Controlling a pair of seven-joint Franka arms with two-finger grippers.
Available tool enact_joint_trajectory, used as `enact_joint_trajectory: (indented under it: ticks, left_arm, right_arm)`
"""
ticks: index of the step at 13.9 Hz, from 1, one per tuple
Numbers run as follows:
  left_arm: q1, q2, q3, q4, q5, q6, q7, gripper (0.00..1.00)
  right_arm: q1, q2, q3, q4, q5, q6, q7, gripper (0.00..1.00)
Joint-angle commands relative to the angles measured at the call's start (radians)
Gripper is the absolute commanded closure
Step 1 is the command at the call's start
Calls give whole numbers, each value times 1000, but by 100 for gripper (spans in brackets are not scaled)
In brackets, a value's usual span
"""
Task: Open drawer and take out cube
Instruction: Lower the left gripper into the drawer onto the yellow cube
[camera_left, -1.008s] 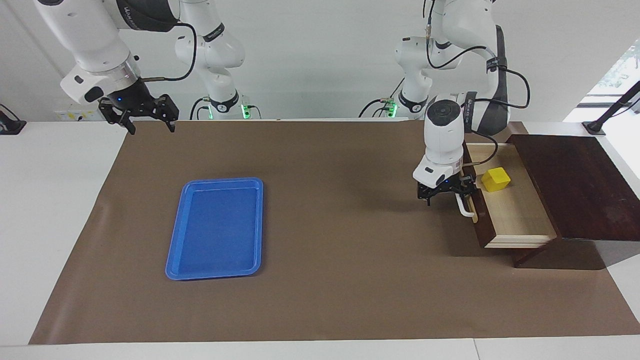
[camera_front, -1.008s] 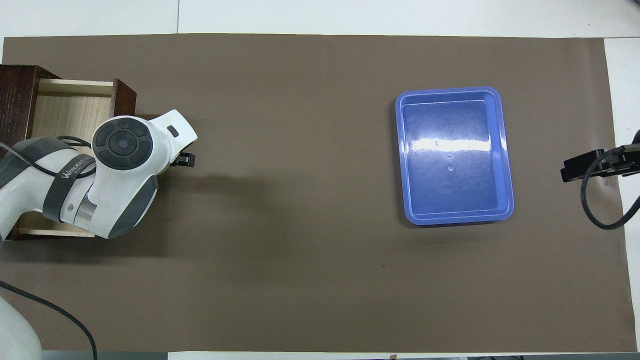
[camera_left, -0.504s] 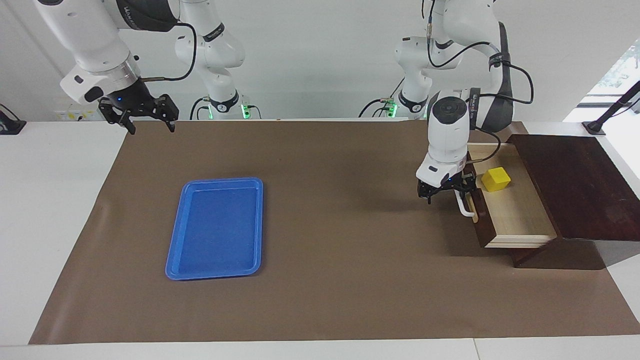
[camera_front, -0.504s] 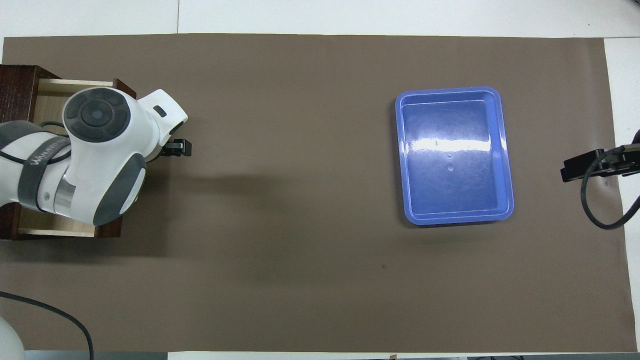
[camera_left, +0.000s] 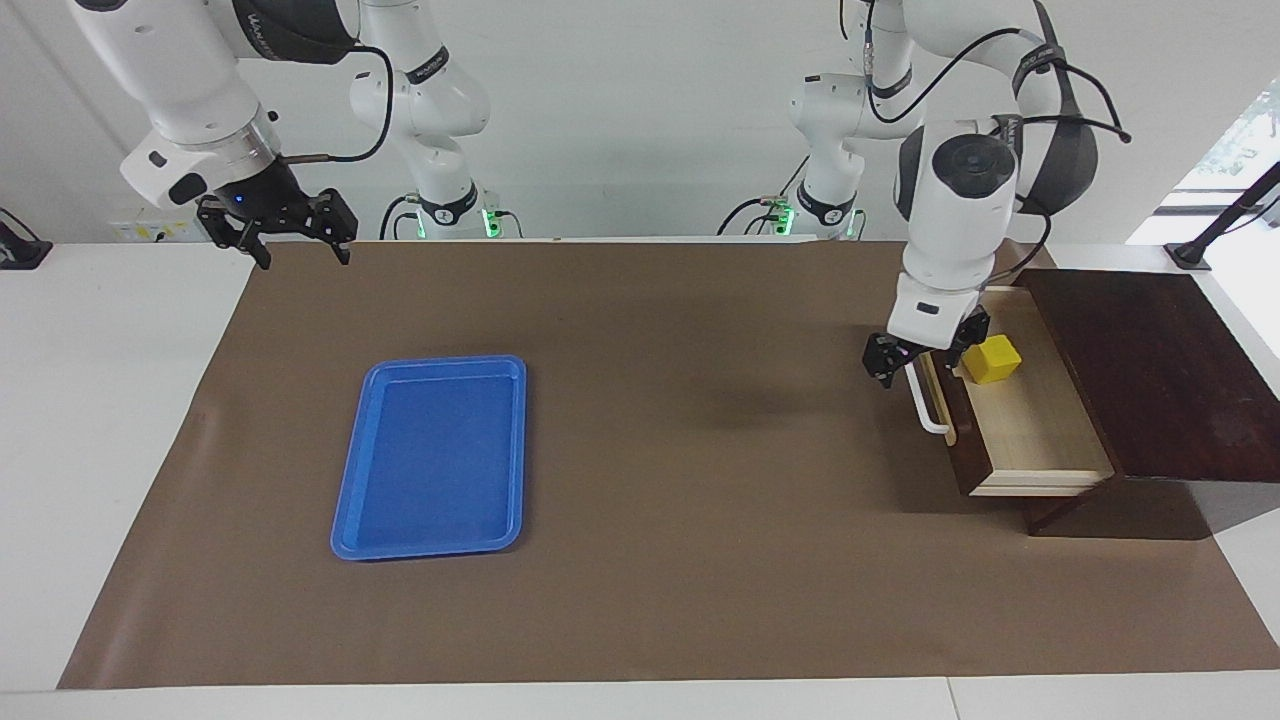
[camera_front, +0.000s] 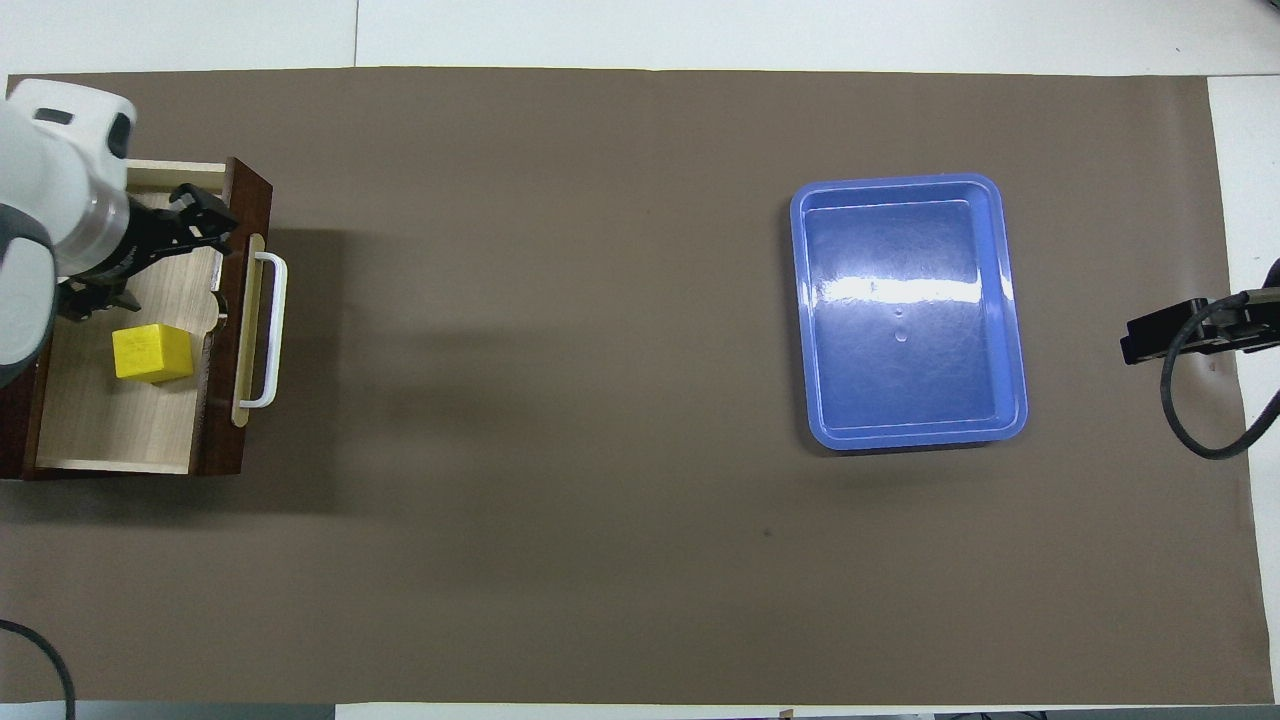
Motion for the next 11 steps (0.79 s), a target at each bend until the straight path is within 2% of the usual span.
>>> enact_joint_trajectory:
  ticks: [1, 3, 5, 11]
  left_arm:
    - [35, -34, -7, -31, -19, -31, -247, 0]
    - [67, -45, -7, -41, -20, -45, -451, 0]
    - [88, -69, -7, -95, -20, -23, -599, 0]
    - [184, -169, -7, -340, -88, 223, -901, 0]
  right_arm:
    - [-10, -7, 8, -5, 1, 13, 9, 0]
    - [-10, -7, 8, -5, 1, 13, 9, 0]
    - [-10, -7, 8, -5, 1, 13, 9, 0]
    - [-18, -7, 8, -5, 1, 13, 9, 0]
